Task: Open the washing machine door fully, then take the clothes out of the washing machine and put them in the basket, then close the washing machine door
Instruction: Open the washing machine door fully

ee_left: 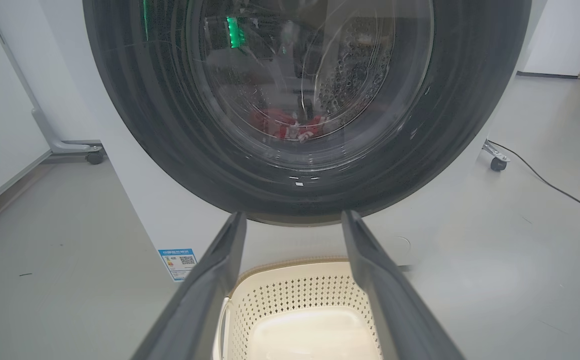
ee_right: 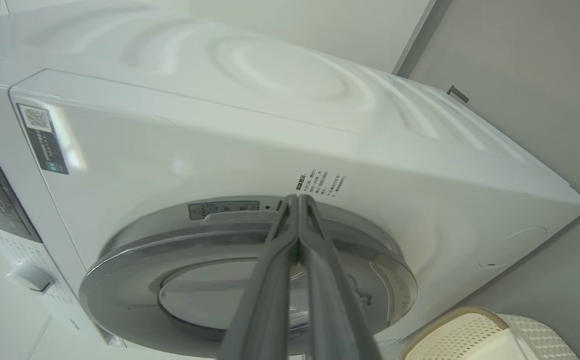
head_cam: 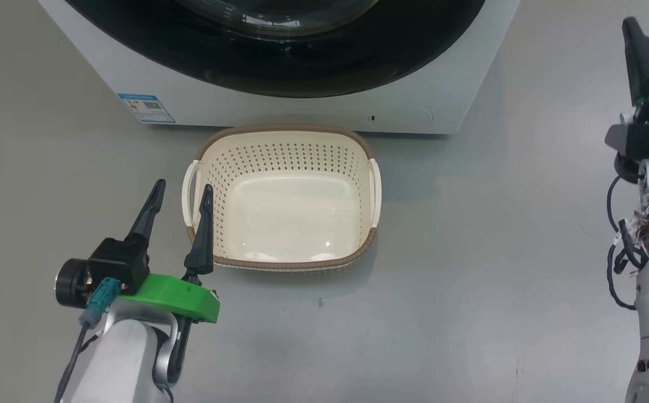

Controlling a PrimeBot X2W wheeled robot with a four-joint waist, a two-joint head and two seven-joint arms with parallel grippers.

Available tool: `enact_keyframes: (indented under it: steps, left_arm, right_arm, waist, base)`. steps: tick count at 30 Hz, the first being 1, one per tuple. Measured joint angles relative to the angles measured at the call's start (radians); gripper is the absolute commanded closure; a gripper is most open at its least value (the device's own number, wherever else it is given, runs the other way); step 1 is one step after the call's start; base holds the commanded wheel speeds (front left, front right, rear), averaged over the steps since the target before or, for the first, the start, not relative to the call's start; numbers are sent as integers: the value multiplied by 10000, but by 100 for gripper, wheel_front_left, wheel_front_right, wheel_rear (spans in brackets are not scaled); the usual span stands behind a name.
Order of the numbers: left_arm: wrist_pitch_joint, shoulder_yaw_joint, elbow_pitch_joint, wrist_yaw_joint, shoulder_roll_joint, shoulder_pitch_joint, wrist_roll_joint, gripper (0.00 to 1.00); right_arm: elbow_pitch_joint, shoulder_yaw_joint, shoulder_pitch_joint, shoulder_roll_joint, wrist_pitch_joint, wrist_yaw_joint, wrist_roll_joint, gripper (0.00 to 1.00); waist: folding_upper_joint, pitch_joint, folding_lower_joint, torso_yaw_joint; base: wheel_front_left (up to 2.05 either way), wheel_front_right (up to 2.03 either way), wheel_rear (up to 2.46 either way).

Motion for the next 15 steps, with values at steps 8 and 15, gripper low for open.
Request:
enact_keyframes:
  steps: [8,15]
  left_arm:
    - [0,-182,-79,-142,-35,-335,2,0]
    - [0,-255,-136,-226,-46,-557,2,0]
  right_arm:
    - [77,268,-1134,-286,878,-176,194,100]
    - [215,606,-2059,-529,1555,-428,217,100]
  waist:
    - [0,515,0,319]
    - [0,917,0,580]
  base:
    - [0,0,0]
    - [0,0,0]
